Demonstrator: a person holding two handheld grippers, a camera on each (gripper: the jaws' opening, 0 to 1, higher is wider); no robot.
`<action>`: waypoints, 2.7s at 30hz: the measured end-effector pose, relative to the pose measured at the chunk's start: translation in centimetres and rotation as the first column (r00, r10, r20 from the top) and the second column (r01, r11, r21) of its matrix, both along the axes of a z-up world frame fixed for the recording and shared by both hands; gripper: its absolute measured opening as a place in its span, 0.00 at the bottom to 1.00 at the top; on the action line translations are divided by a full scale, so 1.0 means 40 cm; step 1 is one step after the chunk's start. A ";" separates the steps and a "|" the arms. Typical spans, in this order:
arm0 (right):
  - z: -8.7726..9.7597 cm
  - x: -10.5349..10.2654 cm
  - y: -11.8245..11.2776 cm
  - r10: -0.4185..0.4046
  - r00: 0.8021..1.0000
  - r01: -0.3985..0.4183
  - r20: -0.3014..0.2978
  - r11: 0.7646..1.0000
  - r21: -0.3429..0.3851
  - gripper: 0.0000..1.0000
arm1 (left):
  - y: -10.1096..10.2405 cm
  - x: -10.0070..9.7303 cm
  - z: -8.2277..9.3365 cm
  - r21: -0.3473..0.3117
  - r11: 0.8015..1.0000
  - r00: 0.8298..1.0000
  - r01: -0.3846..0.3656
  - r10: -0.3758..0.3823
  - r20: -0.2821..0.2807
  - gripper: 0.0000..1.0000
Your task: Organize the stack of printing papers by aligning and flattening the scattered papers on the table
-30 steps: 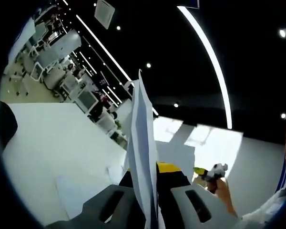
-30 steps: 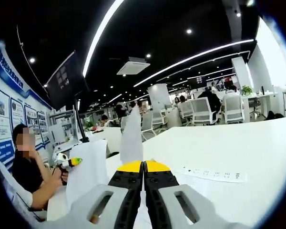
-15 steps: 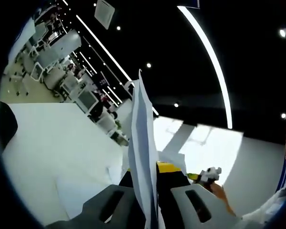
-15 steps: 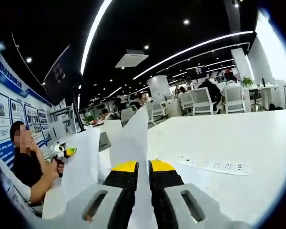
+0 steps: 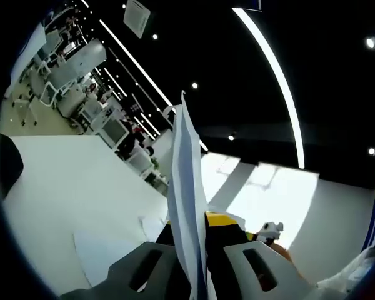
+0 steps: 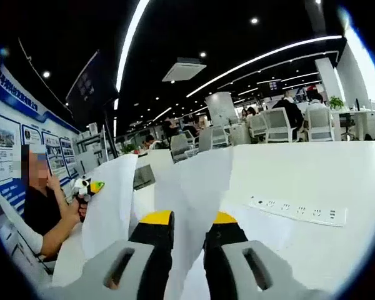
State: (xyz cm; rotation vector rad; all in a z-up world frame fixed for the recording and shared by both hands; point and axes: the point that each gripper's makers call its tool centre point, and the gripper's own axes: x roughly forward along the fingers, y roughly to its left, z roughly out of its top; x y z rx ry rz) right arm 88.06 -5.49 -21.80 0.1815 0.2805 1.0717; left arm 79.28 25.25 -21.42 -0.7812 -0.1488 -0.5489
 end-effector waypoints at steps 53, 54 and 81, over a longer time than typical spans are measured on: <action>0.279 -0.048 -0.051 -0.130 0.992 0.122 0.001 0.931 0.343 0.00 | -0.006 0.013 -0.020 -0.001 1.000 0.999 0.005 -0.005 -0.031 0.06; 0.283 -0.047 -0.053 -0.130 0.992 0.122 0.000 0.930 0.346 0.00 | -0.006 0.013 -0.021 0.000 1.000 0.999 0.005 -0.005 -0.032 0.06; 0.367 -0.083 -0.037 -0.146 0.987 0.111 0.062 0.914 0.391 0.00 | -0.011 0.017 -0.029 0.009 1.000 0.999 0.003 -0.003 -0.044 0.06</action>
